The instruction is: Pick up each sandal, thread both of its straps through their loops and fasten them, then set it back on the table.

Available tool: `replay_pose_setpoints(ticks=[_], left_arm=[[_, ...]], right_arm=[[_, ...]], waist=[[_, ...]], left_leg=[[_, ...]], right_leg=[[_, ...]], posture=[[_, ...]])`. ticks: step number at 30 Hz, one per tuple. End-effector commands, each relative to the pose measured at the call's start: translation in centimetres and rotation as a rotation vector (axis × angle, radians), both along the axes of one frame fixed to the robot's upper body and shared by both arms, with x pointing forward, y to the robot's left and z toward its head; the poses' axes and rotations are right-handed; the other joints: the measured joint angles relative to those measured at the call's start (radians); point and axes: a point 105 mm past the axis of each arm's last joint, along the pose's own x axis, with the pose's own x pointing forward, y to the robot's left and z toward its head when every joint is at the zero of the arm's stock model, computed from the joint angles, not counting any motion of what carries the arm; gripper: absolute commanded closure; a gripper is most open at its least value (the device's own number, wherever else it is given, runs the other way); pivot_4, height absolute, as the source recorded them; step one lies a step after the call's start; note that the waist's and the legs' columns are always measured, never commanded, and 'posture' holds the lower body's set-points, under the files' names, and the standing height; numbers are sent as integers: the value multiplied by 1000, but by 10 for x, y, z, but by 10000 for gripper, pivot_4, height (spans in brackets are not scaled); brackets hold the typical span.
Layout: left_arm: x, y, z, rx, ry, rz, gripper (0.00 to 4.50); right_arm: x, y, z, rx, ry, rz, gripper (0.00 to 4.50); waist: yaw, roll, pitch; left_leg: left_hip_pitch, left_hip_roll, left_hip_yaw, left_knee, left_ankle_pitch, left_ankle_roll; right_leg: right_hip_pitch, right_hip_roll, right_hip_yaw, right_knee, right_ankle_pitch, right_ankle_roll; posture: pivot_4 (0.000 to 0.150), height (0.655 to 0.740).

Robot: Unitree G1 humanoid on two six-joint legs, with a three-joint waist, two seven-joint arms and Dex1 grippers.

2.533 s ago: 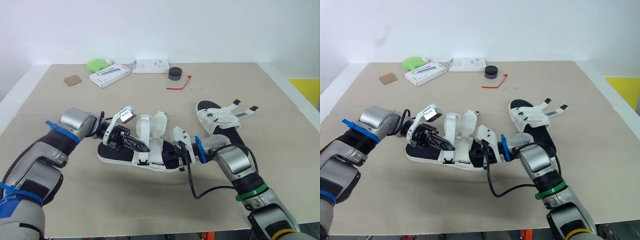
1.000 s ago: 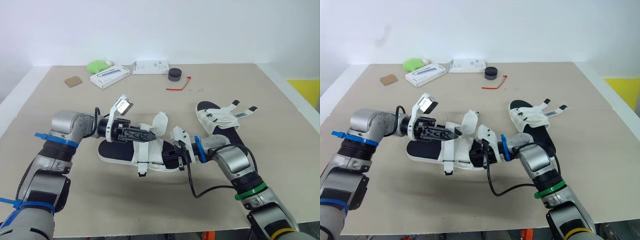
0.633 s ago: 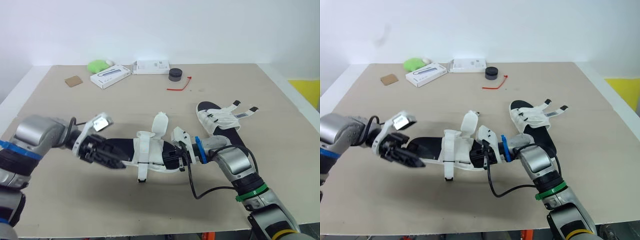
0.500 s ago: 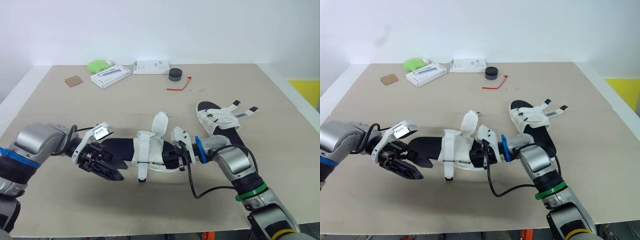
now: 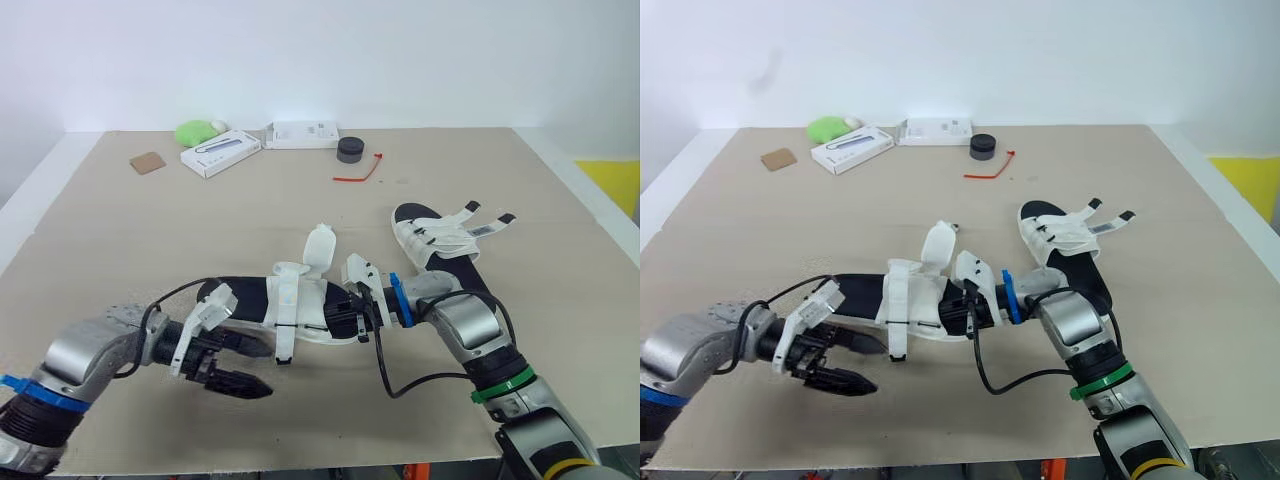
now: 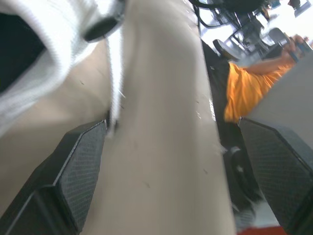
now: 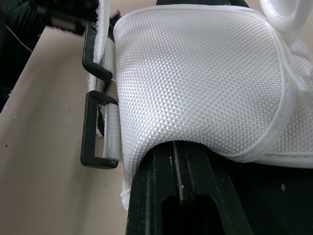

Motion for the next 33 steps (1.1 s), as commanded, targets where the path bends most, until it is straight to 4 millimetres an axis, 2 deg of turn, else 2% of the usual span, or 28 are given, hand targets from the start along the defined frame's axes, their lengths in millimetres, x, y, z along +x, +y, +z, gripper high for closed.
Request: replay_pose_setpoints(ticks=[1, 11, 17, 18, 20, 21, 28, 33], left_arm=[[6, -5, 3, -12, -60, 21, 628], [9, -15, 0, -34, -50, 34, 628], [9, -21, -1, -35, -56, 44, 27275], [9, -22, -1, -37, -56, 46, 33504], [7, -23, -2, -36, -55, 45, 43233], [7, -23, -2, -35, -55, 44, 44267], [5, -18, 1, -29, -49, 40, 44267], [-21, -10, 45, -102, 95, -102, 44267]], right_arm=[[-17, -2, -37, -84, 148, 9, 45000], [-16, -3, -37, -82, 146, 0, 45000], [-16, -2, -37, -79, 145, -1, 45000], [-16, -2, -37, -79, 145, -1, 45000], [-15, -2, -36, -79, 144, 0, 45000], [-15, -2, -36, -79, 144, 0, 45000], [-13, -3, -36, -83, 141, 1, 45000], [-11, -4, -35, -86, 138, 1, 45000]], waist=[[0, 0, 0], [0, 0, 0], [0, 0, 0], [0, 0, 0], [0, 0, 0], [0, 0, 0], [0, 0, 0], [-1, 0, 0]], left_leg=[[0, 0, 0, 0, 0, 0], [0, 0, 0, 0, 0, 0], [0, 0, 0, 0, 0, 0], [0, 0, 0, 0, 0, 0], [0, 0, 0, 0, 0, 0], [0, 0, 0, 0, 0, 0], [0, 0, 0, 0, 0, 0], [0, 0, 0, 0, 0, 0]], right_leg=[[0, 0, 0, 0, 0, 0], [0, 0, 0, 0, 0, 0], [0, 0, 0, 0, 0, 0], [0, 0, 0, 0, 0, 0], [0, 0, 0, 0, 0, 0], [1, 0, 0, 0, 0, 0], [1, 0, 0, 0, 0, 0], [0, 0, 0, 0, 0, 0]], posture=[[1500, 7400], [1500, 7400], [1500, 7400], [1500, 7400], [1500, 7400], [1500, 7400], [1500, 7400], [1500, 7400]])
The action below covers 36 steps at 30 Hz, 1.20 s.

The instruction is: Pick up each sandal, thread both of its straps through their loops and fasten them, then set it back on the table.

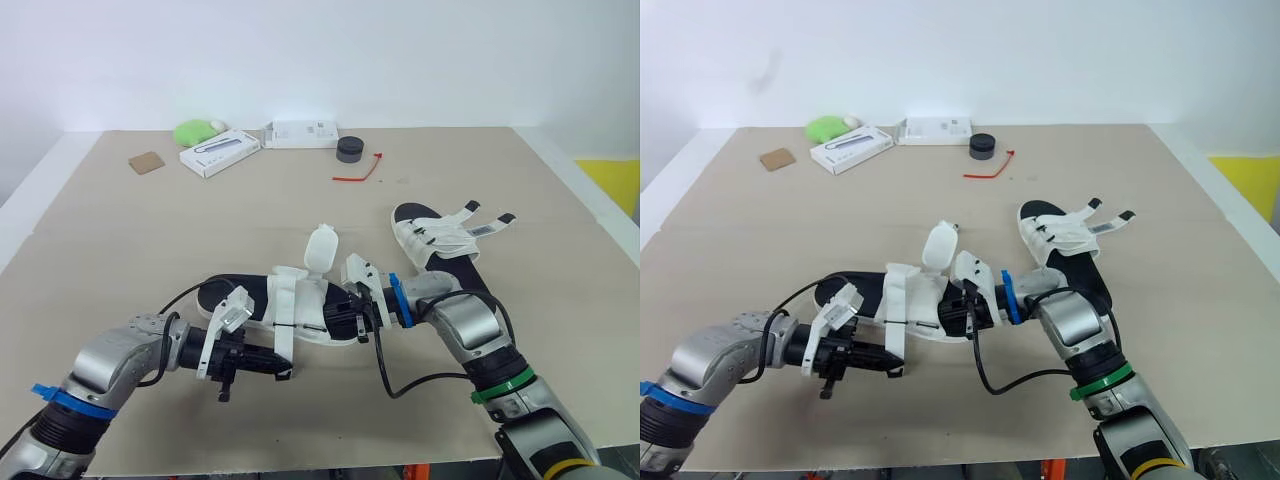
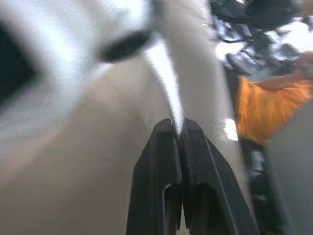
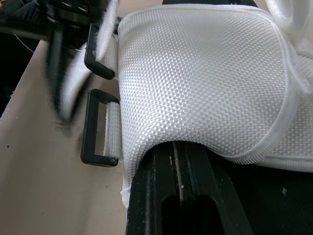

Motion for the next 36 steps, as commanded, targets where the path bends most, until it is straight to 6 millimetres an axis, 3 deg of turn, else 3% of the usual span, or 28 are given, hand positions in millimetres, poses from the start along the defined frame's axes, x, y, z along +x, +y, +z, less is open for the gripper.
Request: replay_pose_setpoints(ticks=[1, 5, 8, 14, 16, 23, 29, 36], left_arm=[[-17, 4, 47, -85, 50, -125, 44267], [-27, 8, 79, -137, 178, -192, 44267], [-11, 3, 88, -199, 232, -131, 44267], [45, -11, 61, -222, 371, 165, 44267], [53, -12, 57, -231, 405, 209, 44267], [109, -7, 43, -350, 599, 499, 44267], [116, -18, 59, -362, 618, 463, 44267], [105, -30, 65, -327, 632, 352, 44267]], right_arm=[[-12, -4, -36, -86, 132, 1, 45000], [-11, -5, -37, -89, 133, 2, 45000], [-10, -3, -37, -87, 131, 3, 45000], [-9, -1, -37, -85, 125, 4, 45000], [-9, -1, -37, -86, 124, 3, 45000], [-10, -3, -38, -87, 121, -6, 45000], [-11, -1, -39, -87, 120, -6, 45000], [-10, 0, -40, -84, 120, -8, 45000]], waist=[[0, -1, 0], [0, 0, 0], [0, 0, 0], [0, -1, 0], [-1, -1, 1], [2, -2, 0], [1, -2, 0], [0, -2, 0]], left_leg=[[0, 0, 0, 0, 0, 0], [0, 0, 0, 0, 0, 0], [0, 0, 0, 0, 0, 0], [0, 0, -1, 1, 0, 0], [0, 0, -2, 2, 0, 0], [0, 0, -3, 4, 1, -2], [0, -1, -3, 4, 5, -9], [0, -1, -3, 4, 6, -11]], right_leg=[[0, 0, 0, 0, 0, 0], [0, 0, -1, 0, 0, 0], [0, 0, 0, 0, 0, 0], [1, 0, -1, 0, 0, 0], [1, 1, -1, 0, 1, 0], [2, 1, -2, 0, 3, 2], [2, 1, -1, 0, 7, 4], [2, 1, -1, 0, 7, 4]], posture=[[1500, 7400], [1500, 7400], [1500, 7400], [1500, 7400], [1500, 7400], [1500, 7400], [1500, 7400], [1500, 7400]])
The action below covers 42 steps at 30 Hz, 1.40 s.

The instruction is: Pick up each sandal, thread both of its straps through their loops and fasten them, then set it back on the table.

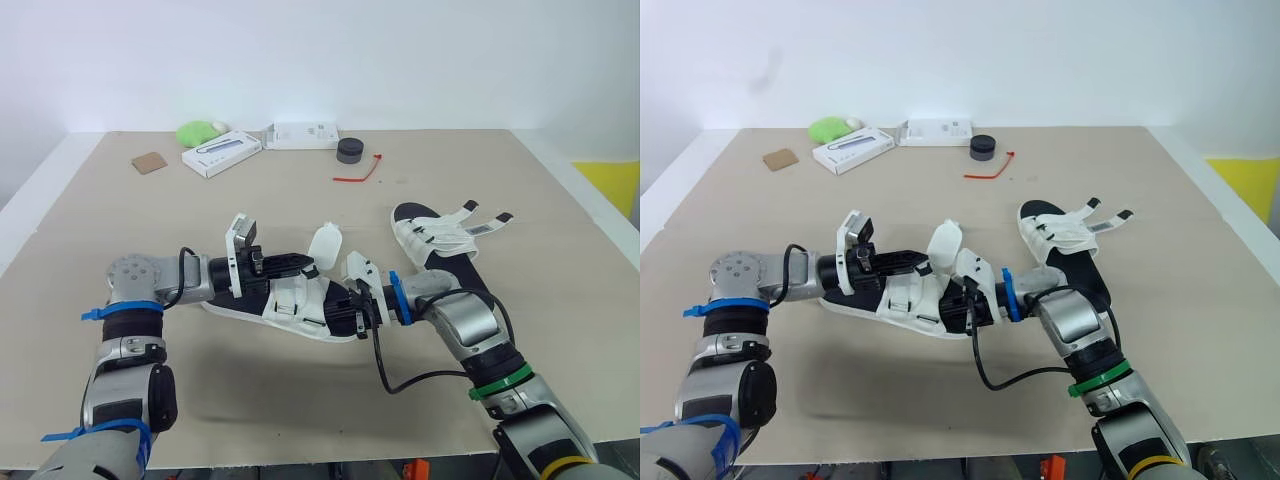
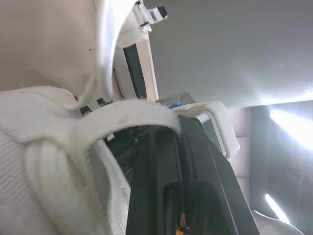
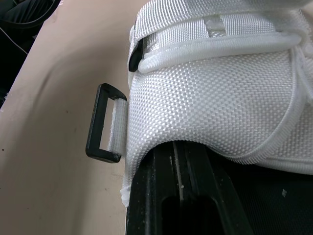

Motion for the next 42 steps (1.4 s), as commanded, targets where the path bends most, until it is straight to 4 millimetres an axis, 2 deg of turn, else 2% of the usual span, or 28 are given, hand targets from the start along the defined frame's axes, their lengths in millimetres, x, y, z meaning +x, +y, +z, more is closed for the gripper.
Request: replay_pose_setpoints(ticks=[1, 6, 10, 16, 18, 21, 27, 30, 32, 36, 37, 38, 42], left_arm=[[-8, -4, 17, -53, -59, -64, 44267], [-19, -5, 32, -129, -95, -147, 44267], [-11, -2, 26, -99, -69, -109, 44267], [3, -2, 30, -133, -57, -49, 44267], [6, -2, 25, -116, -44, -34, 44267], [10, -4, 6, -42, -5, -4, 44267], [21, -4, -11, -4, 30, 59, 44267], [25, -5, -19, 13, 46, 84, 35628], [27, -6, -20, 4, 52, 93, 26725], [32, -6, -21, -8, 63, 109, 5953], [33, -7, -21, -12, 63, 115, 2573], [34, -7, -22, -9, 64, 121, 259], [38, -6, -22, 13, 47, 141, 259]], right_arm=[[-16, 1, -38, -85, 123, 13, 45000], [-17, 1, -39, -85, 126, 11, 45000], [-17, 0, -39, -85, 127, 9, 45000], [-18, 0, -38, -83, 129, 8, 45000], [-18, 0, -38, -83, 129, 7, 45000], [-18, 0, -38, -79, 129, 6, 45000], [-19, 0, -39, -76, 133, -1, 45000], [-19, 0, -39, -76, 134, -5, 45000], [-19, 0, -39, -75, 135, -7, 45000], [-20, -1, -39, -76, 136, -11, 45000], [-19, -1, -39, -76, 135, -13, 45000], [-20, -2, -39, -75, 136, -14, 45000], [-19, -2, -39, -75, 136, -17, 45000]], waist=[[0, 0, 0], [0, 0, 0], [-1, 0, 0], [-1, 0, 0], [-1, 0, 0], [-1, 0, 0], [-1, 0, 0], [-1, 0, 0], [-1, 0, -1], [-1, 0, -1], [-1, 0, -1], [-2, 0, -1], [-2, 0, -1]], left_leg=[[0, 0, 0, 0, 0, 0], [0, 0, 0, -1, 0, -2], [0, 0, 0, -2, 0, -2], [0, 0, 0, -2, 0, -2], [0, 0, 0, -2, 0, -2], [0, 0, 0, -3, 0, -3], [0, 0, 0, -3, 0, -3], [0, 0, 0, -3, 1, -3], [0, 0, 0, -3, 1, -3], [0, 0, 0, -3, 1, -3], [0, 0, 0, -3, 1, -3], [0, 0, 0, -4, 0, -3], [0, 0, 0, -6, 0, -4]], right_leg=[[0, 0, 0, 0, 0, 0], [-1, 0, 0, 0, 0, 0], [-1, 0, 0, 0, 0, 0], [-1, 0, 0, -1, 0, 0], [-2, 0, 0, -1, 0, 0], [-2, 0, 0, -1, 0, 0], [-1, 0, 0, -1, 0, 0], [-1, 0, 0, -1, 0, 0], [-1, 0, 0, -1, 0, 0], [-1, 0, 0, -1, 0, 0], [-1, 0, 0, -1, 0, 0], [-1, 0, 0, -1, -1, 0], [-2, 0, 0, -3, -1, 0]], posture=[[1500, 7400], [1500, 7400], [1500, 7400], [1500, 7400], [1500, 7400], [1500, 7400], [1500, 7400], [1500, 7400], [1500, 7400], [1500, 7400], [1500, 7400], [1500, 7400], [1500, 7400]])
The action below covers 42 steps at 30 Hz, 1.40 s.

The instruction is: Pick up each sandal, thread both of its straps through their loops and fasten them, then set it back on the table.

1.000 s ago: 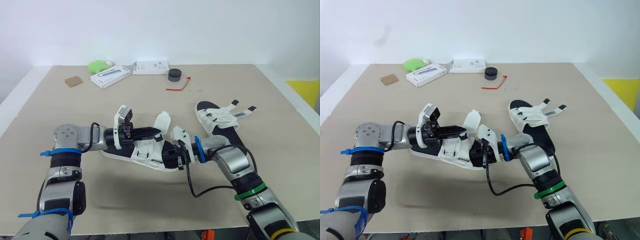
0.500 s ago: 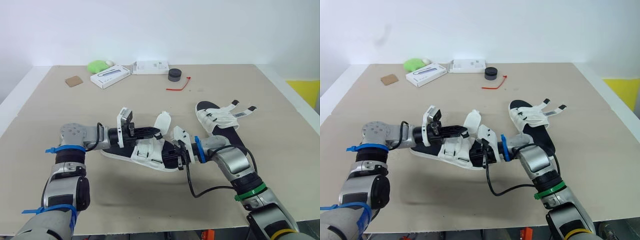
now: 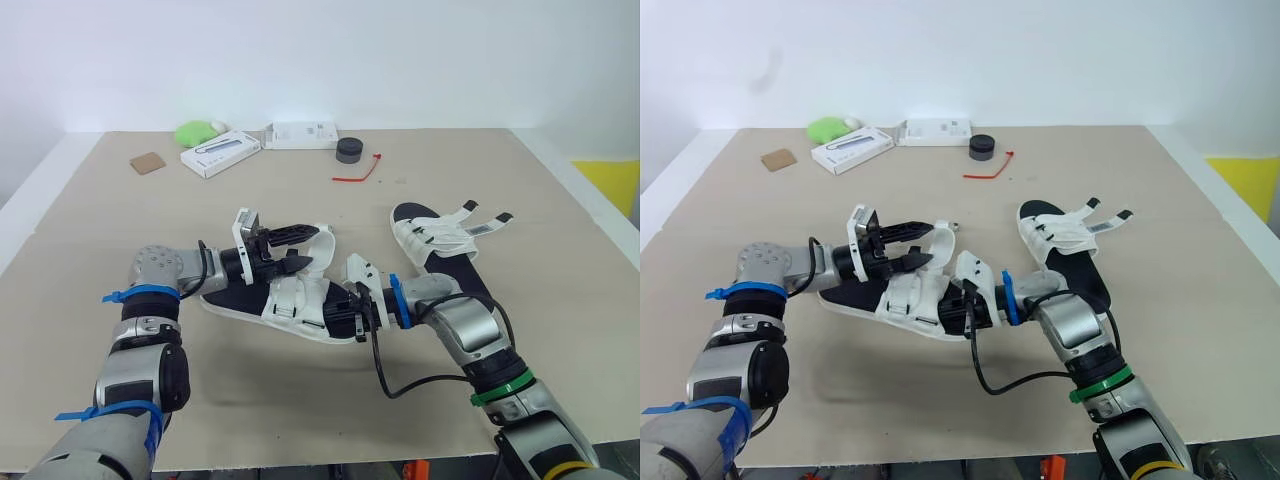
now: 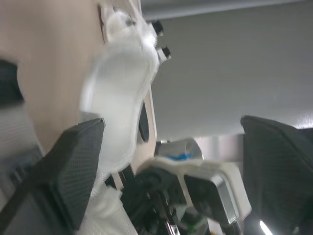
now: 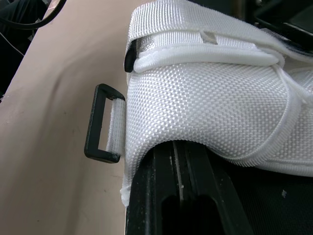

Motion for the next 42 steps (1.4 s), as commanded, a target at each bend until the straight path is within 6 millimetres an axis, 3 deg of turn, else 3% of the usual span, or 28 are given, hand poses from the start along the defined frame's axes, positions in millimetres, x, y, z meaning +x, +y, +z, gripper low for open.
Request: replay_pose_setpoints(ticks=[1, 5, 11, 14, 21, 33, 42], left_arm=[[5, -1, -10, 49, 19, 27, 259], [16, 2, 4, -2, -1, 81, 259], [30, 0, 39, -124, -53, 118, 259], [32, -4, 38, -82, -55, 110, 259], [26, -27, 15, 114, -46, 14, 259], [49, -55, 40, 82, -149, 88, 259], [58, -57, 38, 122, -173, 147, 259]], right_arm=[[-15, -3, -39, -81, 152, -6, 45000], [-15, -1, -39, -78, 152, -3, 45000], [-16, 0, -39, -76, 155, 0, 45000], [-16, 0, -39, -75, 155, 0, 45000], [-15, 2, -38, -68, 154, -3, 45000], [-16, 3, -39, -64, 157, -10, 45000], [-16, 3, -38, -61, 157, -11, 45000]], waist=[[0, 0, 0], [0, 0, 0], [-2, -1, 1], [-3, -1, 1], [-5, -1, 1], [-9, -2, 1], [-10, -2, 2]], left_leg=[[0, 0, 0, 0, 0, 0], [0, 0, 0, 0, 0, 0], [-1, 0, 0, -1, 0, 0], [-1, 0, 0, -2, 0, 0], [-1, 0, 0, -2, 0, 0], [-1, 0, 1, -4, 0, 0], [-1, 0, 1, -4, 0, 0]], right_leg=[[0, 0, 0, 0, 0, 0], [0, 0, 0, 0, 0, 0], [-1, 0, 0, 0, 0, 0], [-2, 0, 0, 0, 0, 0], [-2, 0, 0, 0, -1, 0], [-3, 0, 1, -1, -1, 0], [-4, 0, 1, -1, -1, 0]], posture=[[1500, 7400], [1500, 7400], [1500, 7400], [1500, 7400], [1500, 7400], [1500, 7400], [1500, 7400]])
